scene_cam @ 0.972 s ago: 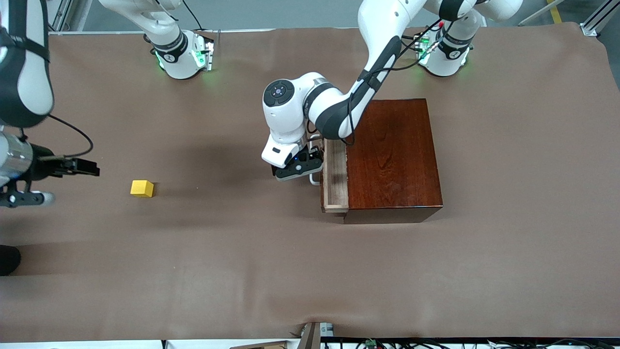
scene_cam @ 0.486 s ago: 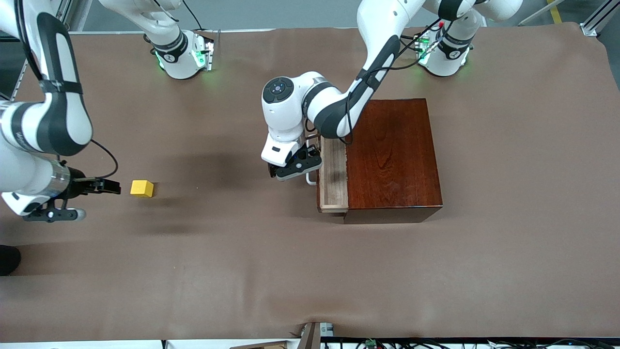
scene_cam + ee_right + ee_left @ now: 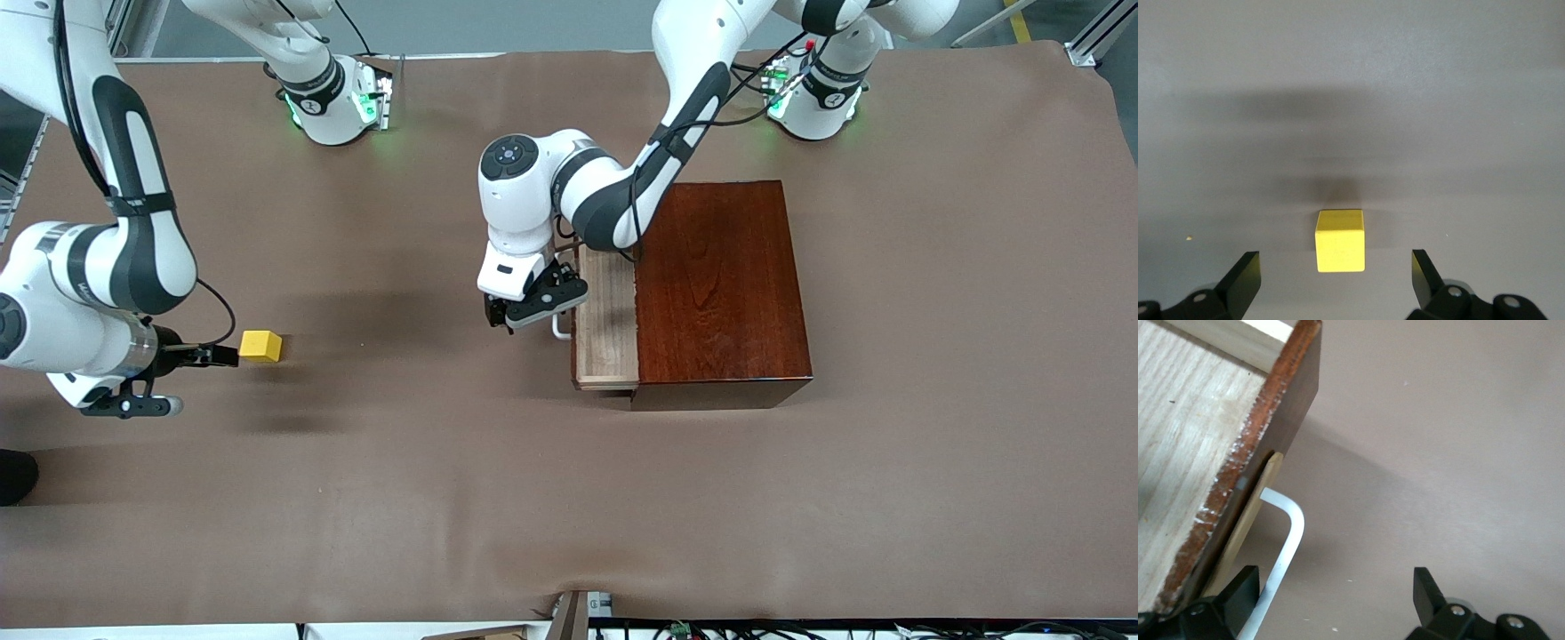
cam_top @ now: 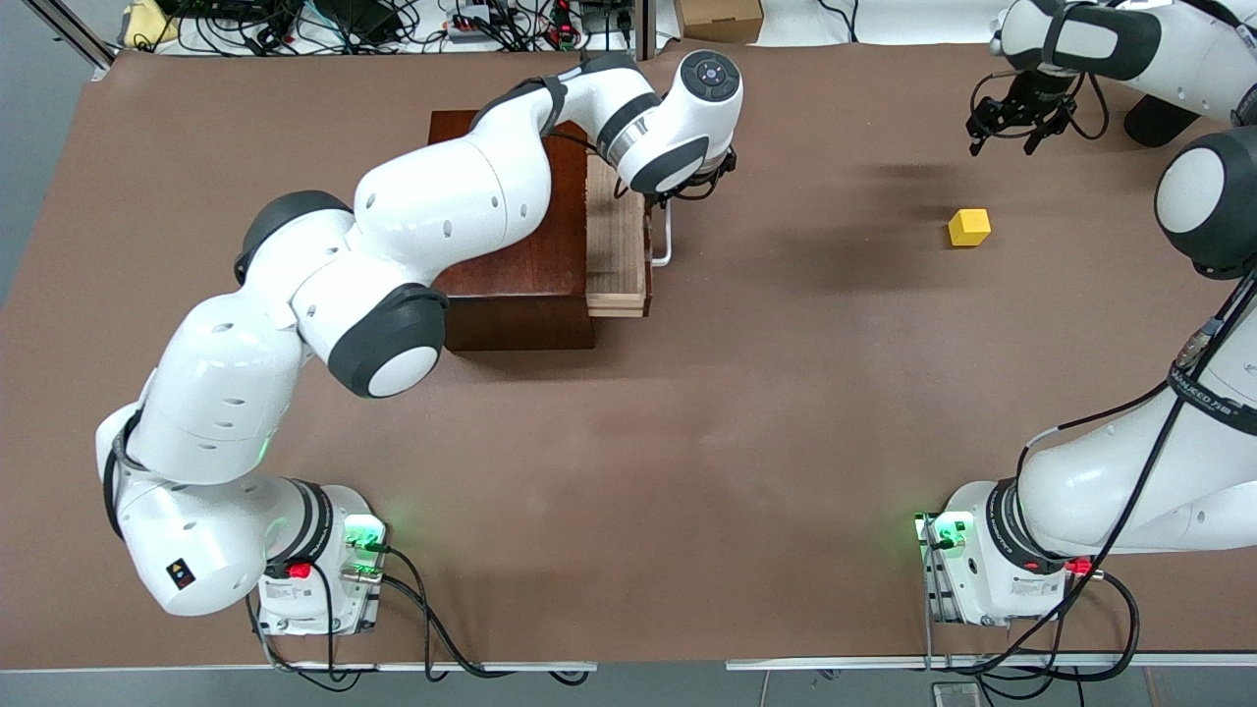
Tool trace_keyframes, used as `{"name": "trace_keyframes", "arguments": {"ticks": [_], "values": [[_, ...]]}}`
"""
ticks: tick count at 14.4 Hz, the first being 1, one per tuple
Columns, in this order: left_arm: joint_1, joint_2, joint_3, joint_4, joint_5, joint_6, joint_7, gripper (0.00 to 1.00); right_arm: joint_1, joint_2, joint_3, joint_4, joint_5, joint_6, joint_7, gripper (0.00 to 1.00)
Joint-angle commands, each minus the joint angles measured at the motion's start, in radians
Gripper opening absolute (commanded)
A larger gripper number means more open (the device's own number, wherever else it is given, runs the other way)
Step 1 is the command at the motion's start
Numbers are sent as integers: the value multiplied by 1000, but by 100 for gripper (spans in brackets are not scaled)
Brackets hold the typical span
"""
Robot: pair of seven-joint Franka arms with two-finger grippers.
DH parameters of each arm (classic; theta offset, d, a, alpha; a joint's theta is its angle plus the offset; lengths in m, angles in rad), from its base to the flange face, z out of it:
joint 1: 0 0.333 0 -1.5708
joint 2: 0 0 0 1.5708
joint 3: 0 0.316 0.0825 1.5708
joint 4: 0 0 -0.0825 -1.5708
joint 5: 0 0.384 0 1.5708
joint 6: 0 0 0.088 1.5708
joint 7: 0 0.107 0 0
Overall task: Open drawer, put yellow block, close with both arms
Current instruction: 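Pull the drawer open with the left gripper while the right gripper reaches the cube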
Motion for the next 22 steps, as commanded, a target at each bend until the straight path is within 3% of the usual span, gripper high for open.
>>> {"name": "trace_keyframes", "arguments": {"ticks": [1,6,16,19,20,21,22], "values": [[-44,56,-53,53,-56,168,-131,100,-13,-12,8,-66,10,71,-6,100],[-48,43,-48,53,-55,168,-145,100,-22,-5,8,-171,10,205,-8,100],[-49,-50,-41,47,-42,-36,-131,100,-17,-6,10,-316,10,387,-11,98],[-46,-85,-41,47,-44,-123,-126,100,-16,-6,10,-324,10,387,-9,58],[-43,-122,-42,45,-44,-149,-125,100,-16,-6,10,-326,10,387,-9,35],[-38,-169,-42,45,-44,-187,-110,100,-17,-6,10,-326,10,387,-9,19],[-13,-208,-42,38,-41,-245,-65,100,-19,-6,10,-326,10,387,-9,18]]}}
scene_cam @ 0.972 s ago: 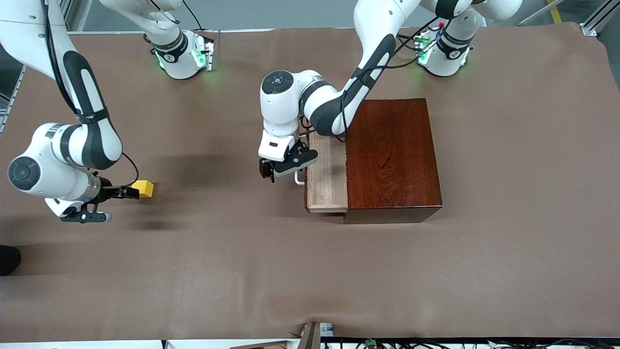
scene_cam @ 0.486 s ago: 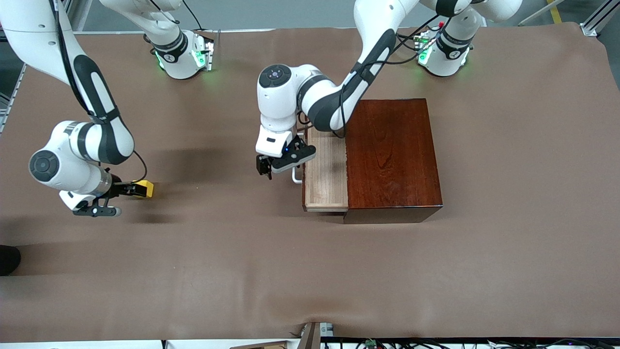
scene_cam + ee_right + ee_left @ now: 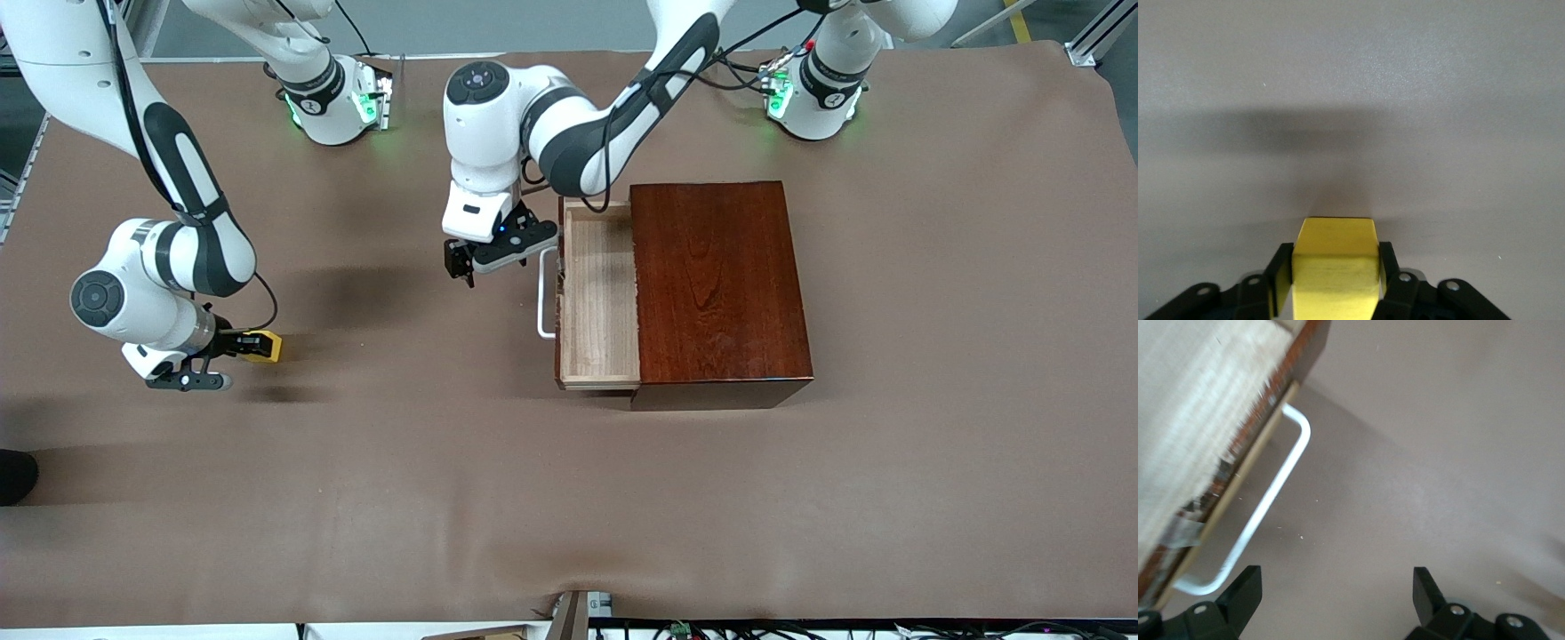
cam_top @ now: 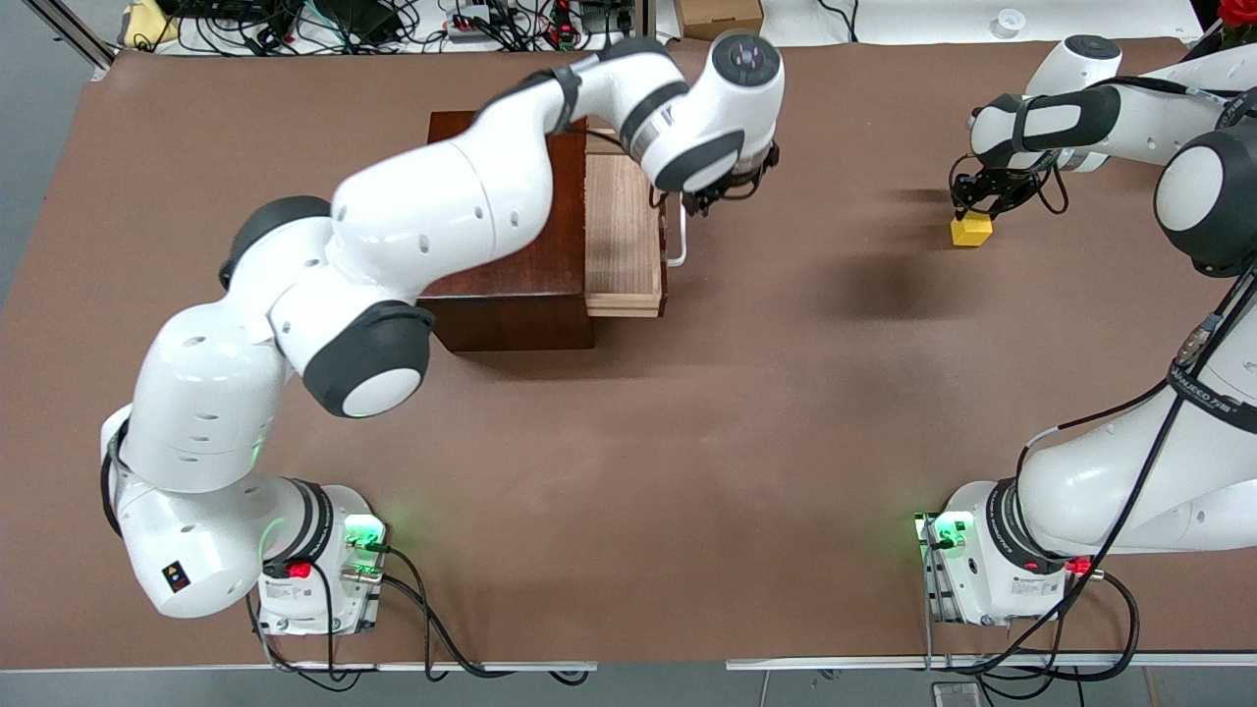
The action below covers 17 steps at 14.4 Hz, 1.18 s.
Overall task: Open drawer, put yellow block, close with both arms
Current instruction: 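Grasp the yellow cube with the right gripper while the left gripper withdraws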
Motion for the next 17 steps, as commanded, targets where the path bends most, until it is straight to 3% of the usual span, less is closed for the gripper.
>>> {"name": "trace_keyframes", "arguments": {"ticks": [1,3,5,9,13,17], "values": [[55,-147,-6,-23,-11,-180,116,100,-11,-12,7,-20,10,12,-9,13],[102,-223,-3,-29,-11,-340,251,100,-10,-12,7,-20,10,12,-9,10],[181,-290,-7,-47,-14,-400,320,100,-4,-21,9,-20,10,0,-3,0],[285,-434,-4,-154,-9,-521,510,100,2,-44,10,-10,10,-9,-4,0],[417,-618,-6,-332,11,-520,768,100,21,-94,35,58,11,-184,31,0],[550,-722,-7,-419,11,-518,997,100,81,-144,43,154,14,-359,144,0]]}}
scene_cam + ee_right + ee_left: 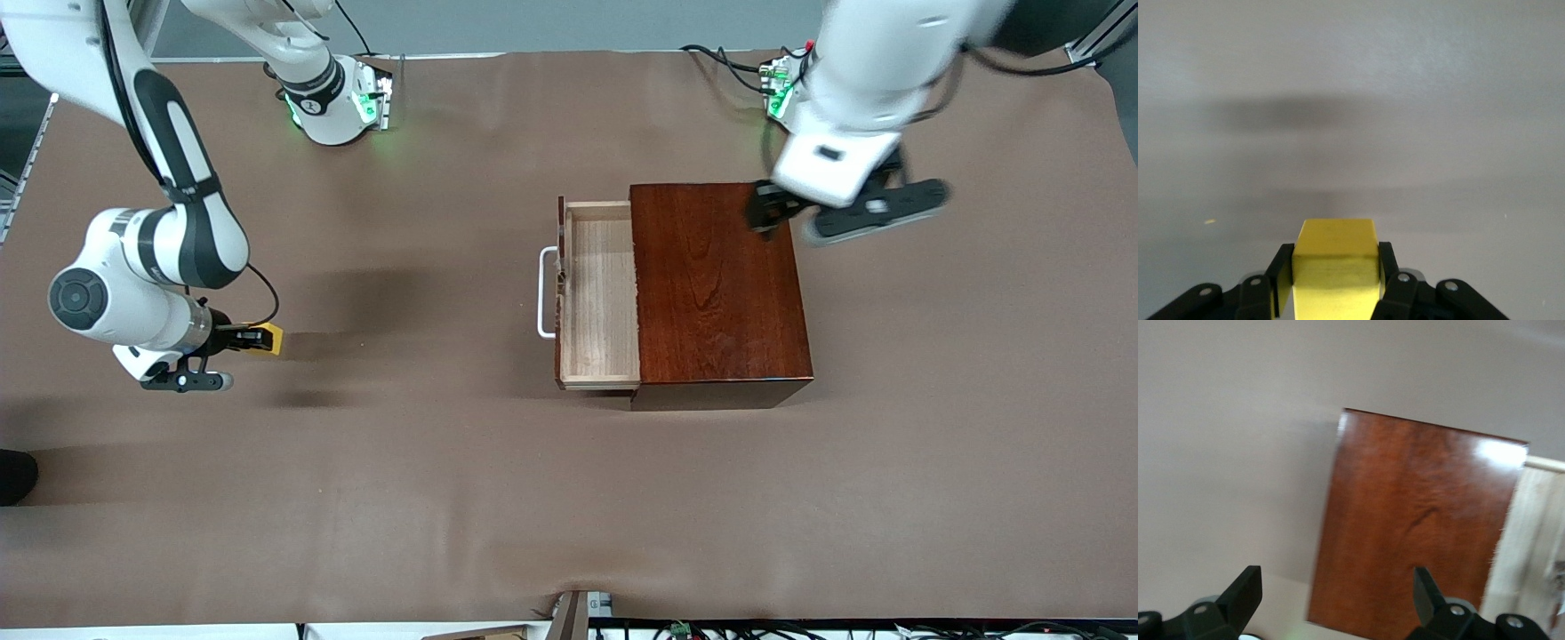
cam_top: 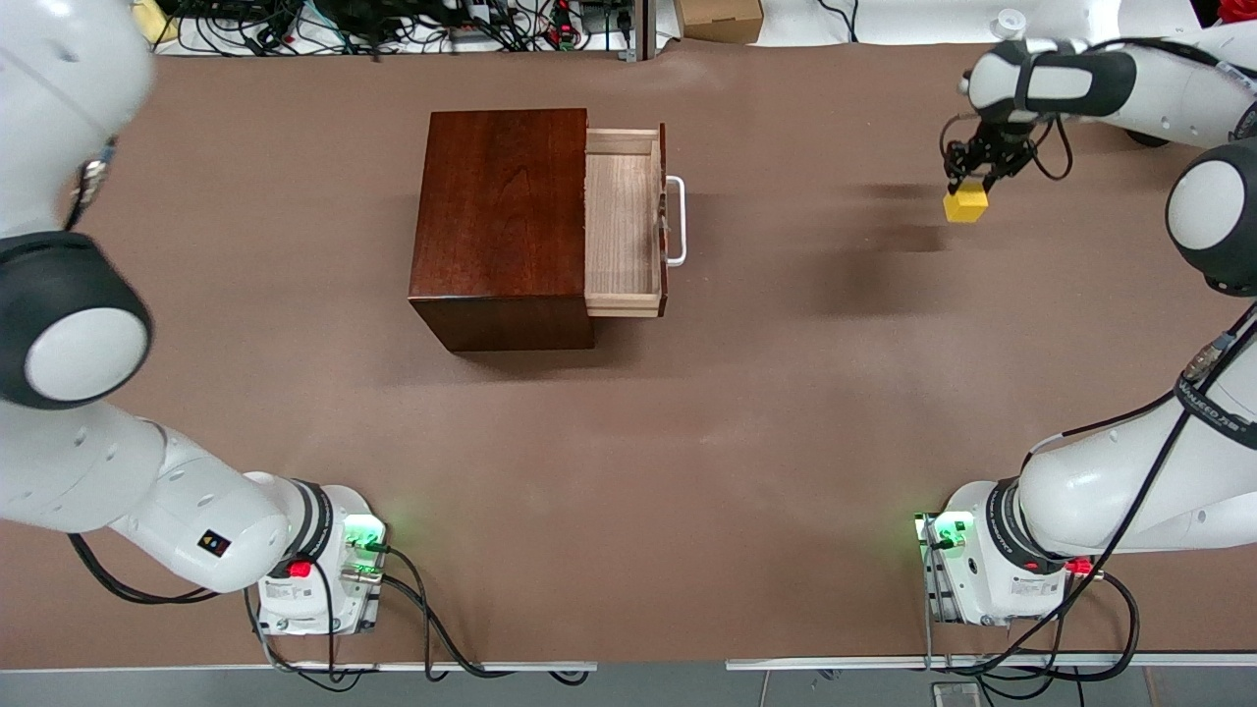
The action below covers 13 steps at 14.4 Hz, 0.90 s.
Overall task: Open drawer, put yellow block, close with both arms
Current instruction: 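Grasp the yellow cube with the right gripper while the left gripper withdraws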
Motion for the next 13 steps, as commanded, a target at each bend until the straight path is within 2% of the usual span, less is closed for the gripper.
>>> {"name": "trace_keyframes", "arguments": {"ticks": [1,4,8,13], "values": [[75,-91,-16,-92,10,13,113,100,35,-49,6,41,30,-88,86,0],[167,-147,-17,-113,7,1,199,100,67,-56,6,102,107,-180,157,0],[270,-169,-19,-113,4,-19,352,100,110,-68,8,161,123,-253,260,0],[278,-137,-11,-53,-1,-18,378,100,245,-74,16,245,130,-327,600,0]]}}
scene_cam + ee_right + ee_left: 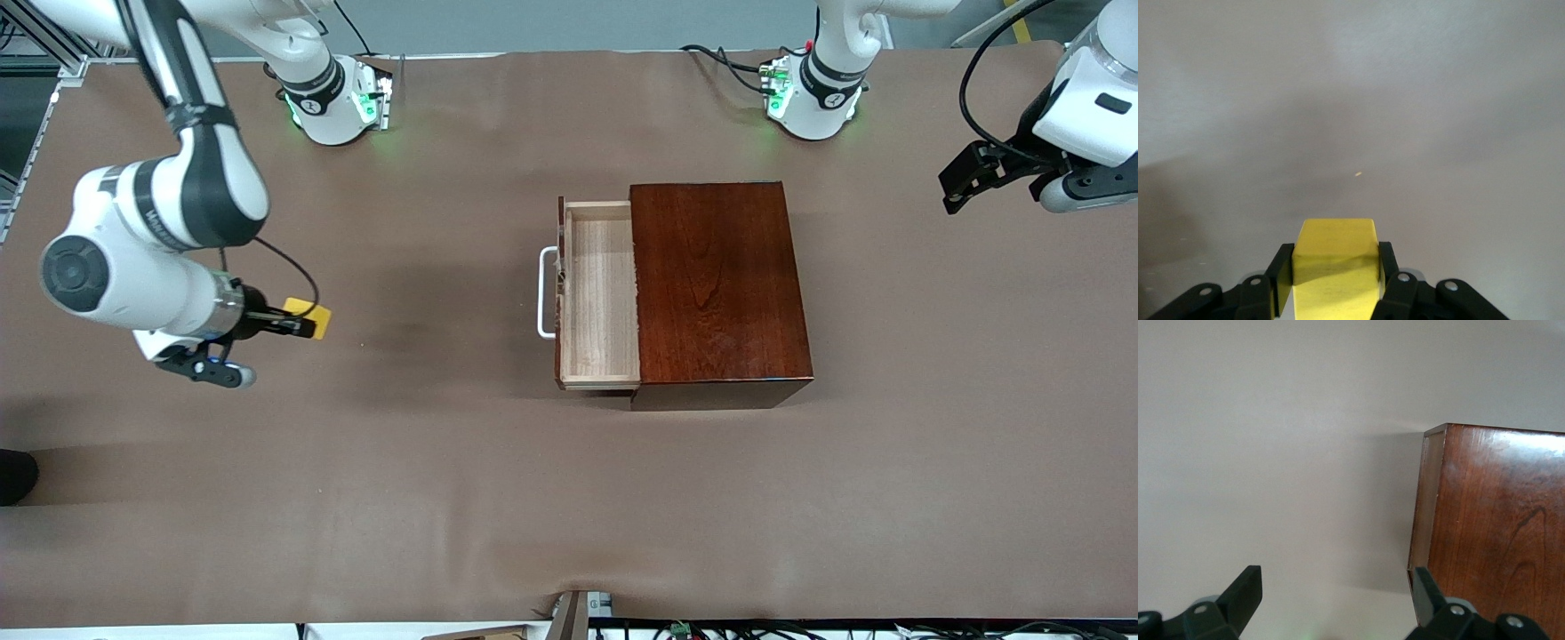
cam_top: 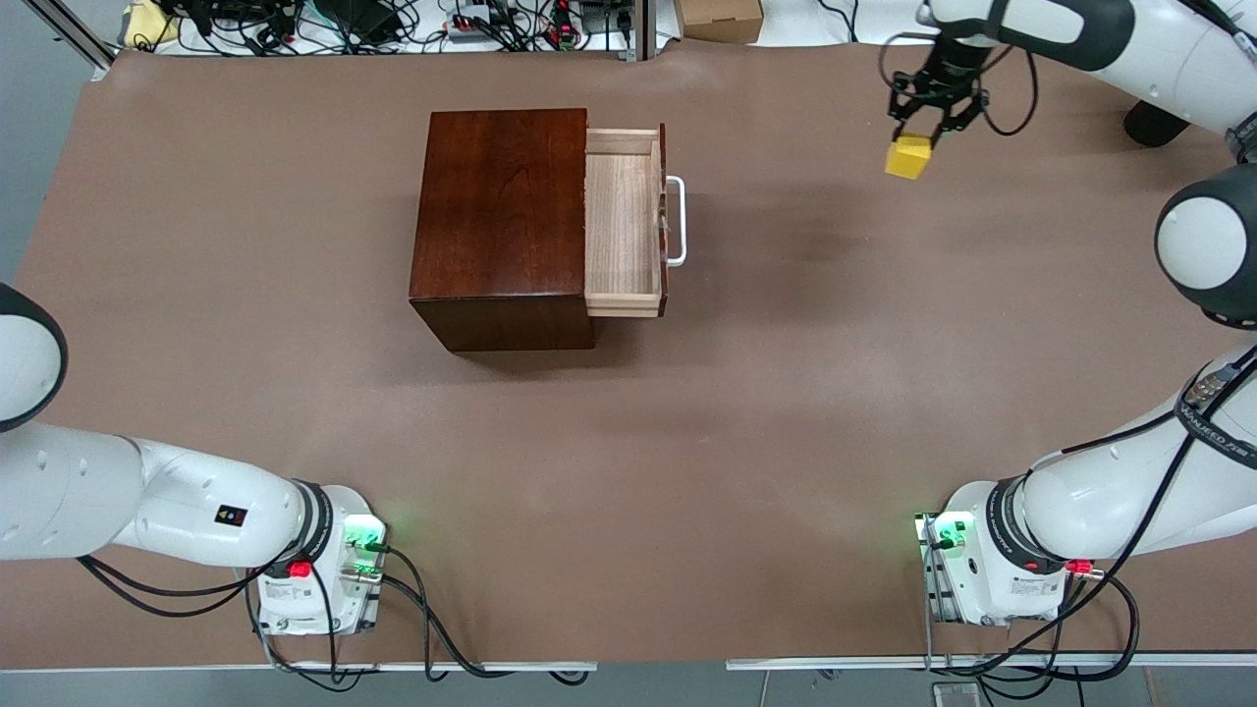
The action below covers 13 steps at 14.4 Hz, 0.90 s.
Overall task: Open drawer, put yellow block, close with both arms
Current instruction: 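Carry the yellow cube with the right gripper into the open drawer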
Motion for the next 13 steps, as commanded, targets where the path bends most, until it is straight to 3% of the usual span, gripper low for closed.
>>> {"name": "trace_keyframes", "arguments": {"ticks": [1,6,11,13], "values": [[6,7,-7,29,-5,-5,17,100,91,-15,-6,47,19,-41,210,0],[15,4,-7,30,-6,8,28,100,254,-10,-9,102,68,-35,525,0],[112,9,-64,14,-22,18,89,100,349,-6,-7,143,93,-37,842,0],[170,7,-126,-2,-48,16,94,100,391,0,-7,160,94,-32,1006,0]]}}
